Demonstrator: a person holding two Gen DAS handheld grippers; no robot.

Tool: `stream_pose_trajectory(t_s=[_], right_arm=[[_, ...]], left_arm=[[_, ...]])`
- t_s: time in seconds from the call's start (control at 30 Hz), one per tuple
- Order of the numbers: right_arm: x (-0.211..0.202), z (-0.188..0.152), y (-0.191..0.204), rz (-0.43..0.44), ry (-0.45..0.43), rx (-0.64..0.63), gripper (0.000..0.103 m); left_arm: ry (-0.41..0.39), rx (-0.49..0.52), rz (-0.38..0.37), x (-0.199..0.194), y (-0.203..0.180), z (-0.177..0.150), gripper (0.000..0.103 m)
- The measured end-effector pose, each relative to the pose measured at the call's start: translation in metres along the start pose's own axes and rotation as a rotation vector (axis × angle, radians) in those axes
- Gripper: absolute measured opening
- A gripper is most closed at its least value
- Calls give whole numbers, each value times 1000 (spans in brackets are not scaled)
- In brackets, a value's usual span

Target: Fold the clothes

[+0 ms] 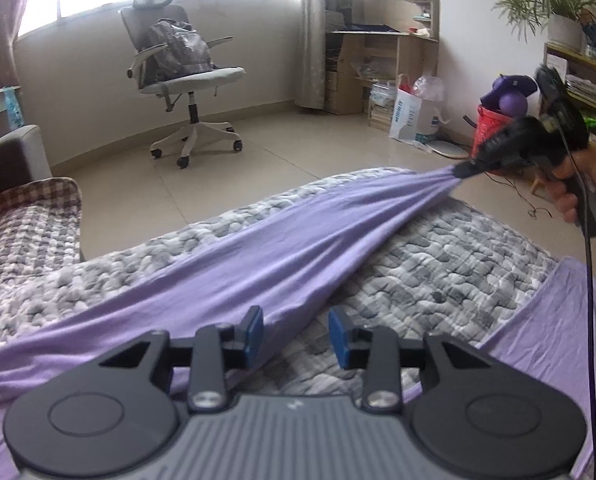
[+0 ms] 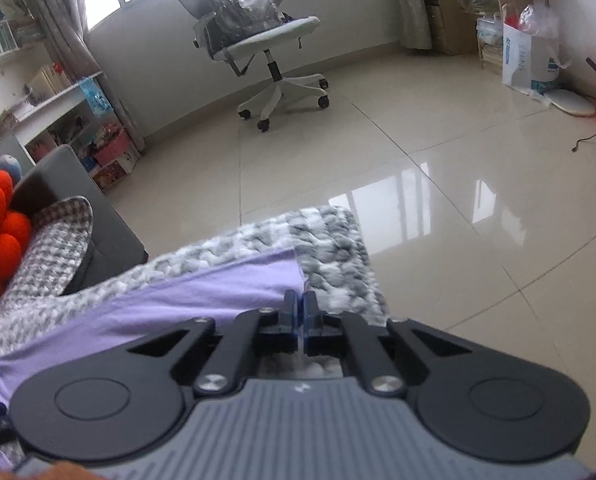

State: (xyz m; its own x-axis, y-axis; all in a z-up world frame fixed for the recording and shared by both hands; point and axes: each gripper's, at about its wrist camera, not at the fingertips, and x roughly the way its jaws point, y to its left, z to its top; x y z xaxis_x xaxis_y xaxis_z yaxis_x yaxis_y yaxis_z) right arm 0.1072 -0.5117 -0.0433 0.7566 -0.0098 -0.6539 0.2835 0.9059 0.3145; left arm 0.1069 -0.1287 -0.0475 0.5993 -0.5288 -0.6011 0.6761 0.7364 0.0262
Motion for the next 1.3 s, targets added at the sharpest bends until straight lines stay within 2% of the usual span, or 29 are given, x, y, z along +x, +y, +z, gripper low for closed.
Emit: stream_pose_trajectory(t_s=[0.13, 0.33, 0.4, 0.7, 0.93, 1.07, 1.2, 1.3], right_arm=[[15, -8, 1, -21, 48, -15, 3], [14, -1, 0, 1, 3, -8, 19], [14, 3, -2, 9, -18, -3, 43], [35, 7, 3, 20, -28, -25, 43], [49, 8, 13, 22, -32, -70, 43], [46, 5, 26, 20, -76, -103, 43], [39, 2, 55, 68, -107, -212, 43], [37, -2, 81, 146, -97, -303, 43]], left_arm=[[2, -33, 22, -5, 12, -5, 38], [0, -74, 62, -13, 30, -10, 41], [-6, -87, 81, -15, 38, -11, 42], [-20, -164, 210, -33, 83, -21, 46], [-5, -255, 354, -51, 138, -41, 49], [-2, -273, 386, -52, 155, -43, 49], [2, -265, 409, -50, 171, -44, 49], [10, -252, 437, -46, 182, -47, 49]])
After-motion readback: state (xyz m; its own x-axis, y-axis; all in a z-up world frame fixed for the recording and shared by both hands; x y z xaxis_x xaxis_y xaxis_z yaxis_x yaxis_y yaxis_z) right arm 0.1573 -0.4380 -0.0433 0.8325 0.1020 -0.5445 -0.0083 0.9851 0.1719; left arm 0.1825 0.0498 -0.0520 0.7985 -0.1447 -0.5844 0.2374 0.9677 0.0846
